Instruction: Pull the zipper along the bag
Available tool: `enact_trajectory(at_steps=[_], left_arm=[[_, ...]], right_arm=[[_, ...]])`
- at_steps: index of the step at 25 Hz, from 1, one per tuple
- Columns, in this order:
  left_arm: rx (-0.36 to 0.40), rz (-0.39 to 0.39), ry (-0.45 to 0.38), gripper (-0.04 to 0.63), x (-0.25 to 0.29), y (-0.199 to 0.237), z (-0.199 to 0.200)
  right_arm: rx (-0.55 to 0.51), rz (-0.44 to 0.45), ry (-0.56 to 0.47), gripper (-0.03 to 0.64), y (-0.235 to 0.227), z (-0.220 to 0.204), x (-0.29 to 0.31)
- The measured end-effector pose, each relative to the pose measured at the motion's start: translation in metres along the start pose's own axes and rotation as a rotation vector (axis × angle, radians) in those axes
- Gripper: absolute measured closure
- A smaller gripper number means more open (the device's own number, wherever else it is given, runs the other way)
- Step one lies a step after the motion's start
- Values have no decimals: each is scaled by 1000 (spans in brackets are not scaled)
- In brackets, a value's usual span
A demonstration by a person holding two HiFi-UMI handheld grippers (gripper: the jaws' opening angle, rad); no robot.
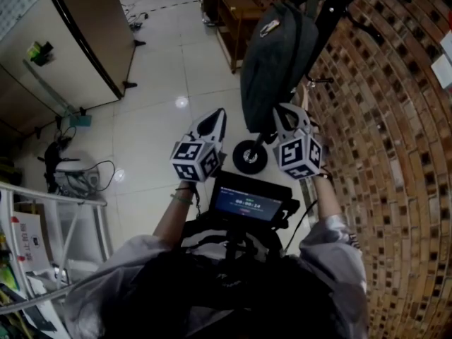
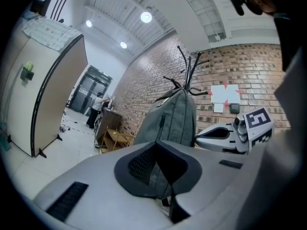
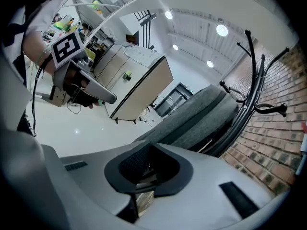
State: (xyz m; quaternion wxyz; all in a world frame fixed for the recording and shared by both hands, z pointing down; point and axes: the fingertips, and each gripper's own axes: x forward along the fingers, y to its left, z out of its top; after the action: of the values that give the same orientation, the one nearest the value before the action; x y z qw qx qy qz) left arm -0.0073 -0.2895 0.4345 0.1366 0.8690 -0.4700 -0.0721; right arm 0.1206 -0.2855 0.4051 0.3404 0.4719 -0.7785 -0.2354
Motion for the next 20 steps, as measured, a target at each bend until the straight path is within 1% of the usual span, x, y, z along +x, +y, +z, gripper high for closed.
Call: enact_trajectory(at_steps=[2,4,9,11,15,20], left_arm=[[0,2,-1,588,0,1,0],[3,1,0,588,0,1,-1],[5,7,5,588,-4,3,-4],[5,12,10,588,-5,6,-5],[4,16,19,588,-7,7,-8],[7,9,25,588,-7,2,-10]], right_arm=[[2,-1,-1,609,0,0,1],[31,-8,-13,609,0,-2,2],[278,-79,-42,597,-1,-9,-5],[339,-103,-59,597,0,-7,-8],[464,-112,-90,597,0,-7,-19],[551,-121,-122,597,3,-23,-33]])
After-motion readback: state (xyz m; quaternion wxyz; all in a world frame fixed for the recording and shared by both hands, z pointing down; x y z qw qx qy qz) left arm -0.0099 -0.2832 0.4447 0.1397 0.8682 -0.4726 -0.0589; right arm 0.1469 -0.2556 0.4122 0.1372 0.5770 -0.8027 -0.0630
